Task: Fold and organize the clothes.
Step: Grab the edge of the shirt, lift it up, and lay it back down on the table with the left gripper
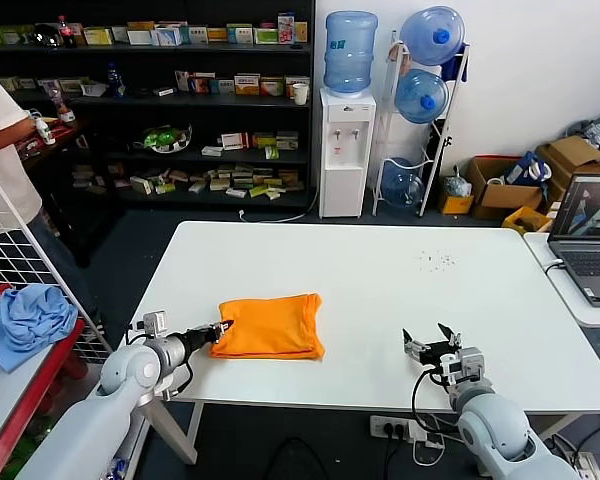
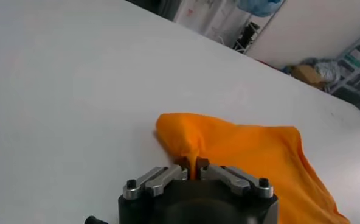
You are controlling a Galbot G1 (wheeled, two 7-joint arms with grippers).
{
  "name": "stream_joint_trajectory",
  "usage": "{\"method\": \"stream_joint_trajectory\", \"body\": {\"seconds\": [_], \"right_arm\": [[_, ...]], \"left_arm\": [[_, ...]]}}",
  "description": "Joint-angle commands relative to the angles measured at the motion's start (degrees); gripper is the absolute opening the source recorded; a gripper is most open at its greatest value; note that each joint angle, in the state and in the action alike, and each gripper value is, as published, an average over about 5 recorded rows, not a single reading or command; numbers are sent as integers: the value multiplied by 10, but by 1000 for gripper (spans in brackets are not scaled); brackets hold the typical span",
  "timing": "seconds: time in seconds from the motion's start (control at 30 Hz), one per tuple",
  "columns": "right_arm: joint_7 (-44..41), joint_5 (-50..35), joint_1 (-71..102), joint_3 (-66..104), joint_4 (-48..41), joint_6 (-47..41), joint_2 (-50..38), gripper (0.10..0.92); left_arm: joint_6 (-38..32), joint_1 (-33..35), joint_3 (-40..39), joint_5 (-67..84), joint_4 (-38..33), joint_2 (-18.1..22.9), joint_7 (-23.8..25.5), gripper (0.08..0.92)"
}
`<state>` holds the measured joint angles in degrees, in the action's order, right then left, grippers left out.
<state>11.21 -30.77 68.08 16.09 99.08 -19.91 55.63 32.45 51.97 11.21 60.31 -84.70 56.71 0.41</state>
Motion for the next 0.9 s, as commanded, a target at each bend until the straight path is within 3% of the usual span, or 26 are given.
{"method": "stream_joint_trajectory", "body": {"seconds": [0.03, 0.37, 0.9], "right_arm": [[1, 0, -6, -5, -1, 0, 0, 823], [0, 3, -28, -28, -4, -4, 7, 823], [-2, 16, -41, -45, -7, 2, 12, 823]], "left_arm": [[3, 6, 19, 27, -28, -53, -12, 154], [19, -16, 22, -84, 0, -183, -14, 132], [-78, -82, -30, -390, 87, -284, -4, 132]]}}
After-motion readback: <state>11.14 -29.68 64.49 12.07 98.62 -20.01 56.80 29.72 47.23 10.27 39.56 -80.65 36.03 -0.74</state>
